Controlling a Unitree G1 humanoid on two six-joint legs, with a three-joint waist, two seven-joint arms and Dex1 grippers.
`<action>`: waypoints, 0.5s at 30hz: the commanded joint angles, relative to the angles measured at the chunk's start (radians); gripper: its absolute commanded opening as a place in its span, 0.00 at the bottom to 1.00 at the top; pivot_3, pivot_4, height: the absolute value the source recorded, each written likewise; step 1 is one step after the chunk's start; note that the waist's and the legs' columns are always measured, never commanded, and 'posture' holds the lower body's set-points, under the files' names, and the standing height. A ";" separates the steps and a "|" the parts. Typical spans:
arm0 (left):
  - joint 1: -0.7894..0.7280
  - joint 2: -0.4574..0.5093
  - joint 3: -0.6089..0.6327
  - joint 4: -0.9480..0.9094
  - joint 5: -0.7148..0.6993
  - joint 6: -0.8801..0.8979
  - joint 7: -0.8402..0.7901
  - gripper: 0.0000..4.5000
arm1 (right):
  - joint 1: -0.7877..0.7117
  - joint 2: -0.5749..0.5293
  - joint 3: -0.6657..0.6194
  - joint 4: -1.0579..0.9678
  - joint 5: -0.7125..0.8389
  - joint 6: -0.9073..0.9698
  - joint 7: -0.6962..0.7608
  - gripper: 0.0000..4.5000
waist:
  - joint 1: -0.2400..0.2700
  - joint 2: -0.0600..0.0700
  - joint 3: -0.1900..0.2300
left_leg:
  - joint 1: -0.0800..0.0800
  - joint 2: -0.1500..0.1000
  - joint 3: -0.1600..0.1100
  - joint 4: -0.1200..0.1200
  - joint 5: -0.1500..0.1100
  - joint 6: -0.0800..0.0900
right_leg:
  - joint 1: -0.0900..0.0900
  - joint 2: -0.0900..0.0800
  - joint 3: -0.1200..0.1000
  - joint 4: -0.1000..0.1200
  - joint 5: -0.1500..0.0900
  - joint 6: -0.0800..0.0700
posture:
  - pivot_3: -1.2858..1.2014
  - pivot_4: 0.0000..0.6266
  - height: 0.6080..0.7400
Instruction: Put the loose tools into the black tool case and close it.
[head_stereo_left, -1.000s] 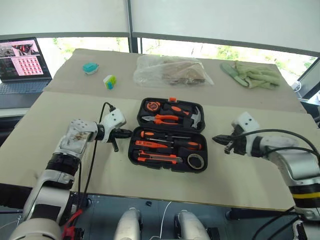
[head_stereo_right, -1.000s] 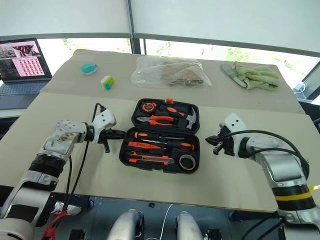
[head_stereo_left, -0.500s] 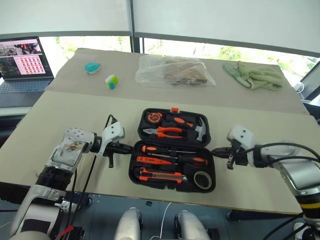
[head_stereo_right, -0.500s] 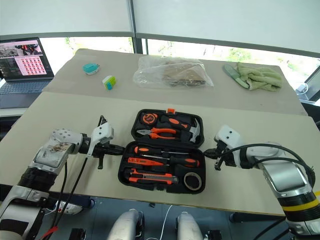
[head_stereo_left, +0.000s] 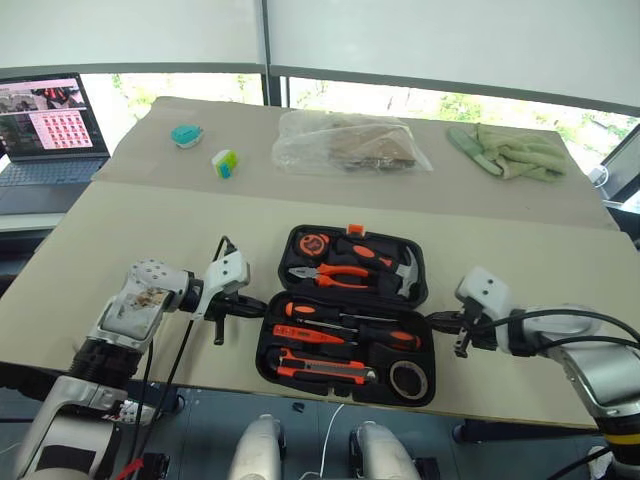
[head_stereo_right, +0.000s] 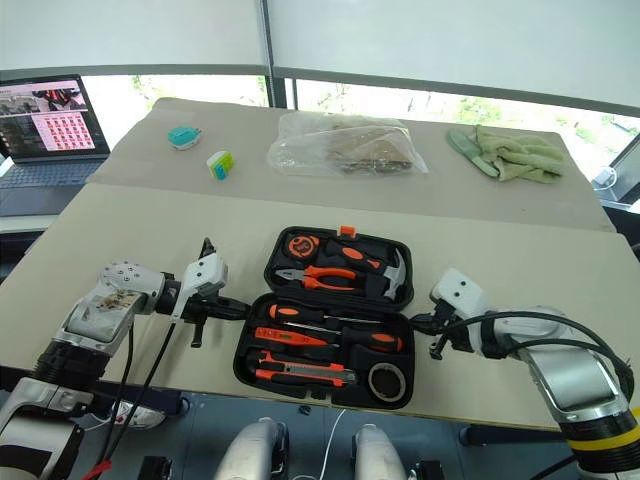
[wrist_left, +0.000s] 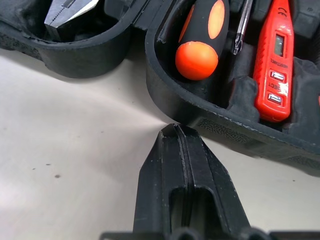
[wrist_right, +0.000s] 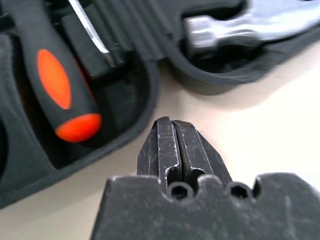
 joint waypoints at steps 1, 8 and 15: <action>-0.103 0.010 0.041 0.136 0.015 0.078 0.065 0.16 | 0.006 -0.012 -0.109 -0.022 0.071 0.085 -0.014 0.13 | 0.000 0.000 0.000 | 0.000 0.000 0.000 0.001 0.000 0.000 | 0.000 0.000 0.000 0.001 0.000 0.000 | 0.52 0.24 1.00; -0.350 -0.084 0.118 0.388 -0.097 0.451 0.112 0.71 | -0.129 0.061 -0.199 0.102 0.185 0.278 -0.099 0.62 | -0.005 0.000 0.000 | 0.001 0.000 -0.001 0.003 0.000 0.000 | 0.000 0.001 0.000 0.004 0.000 0.000 | 0.52 0.24 1.00; -0.448 -0.195 0.136 0.475 -0.112 0.589 0.213 0.86 | -0.296 0.169 -0.193 0.206 0.264 0.478 -0.187 0.92 | -0.012 0.000 0.000 | 0.000 0.000 -0.002 0.002 0.000 0.000 | 0.000 0.001 0.000 0.004 0.000 0.000 | 0.52 0.24 1.00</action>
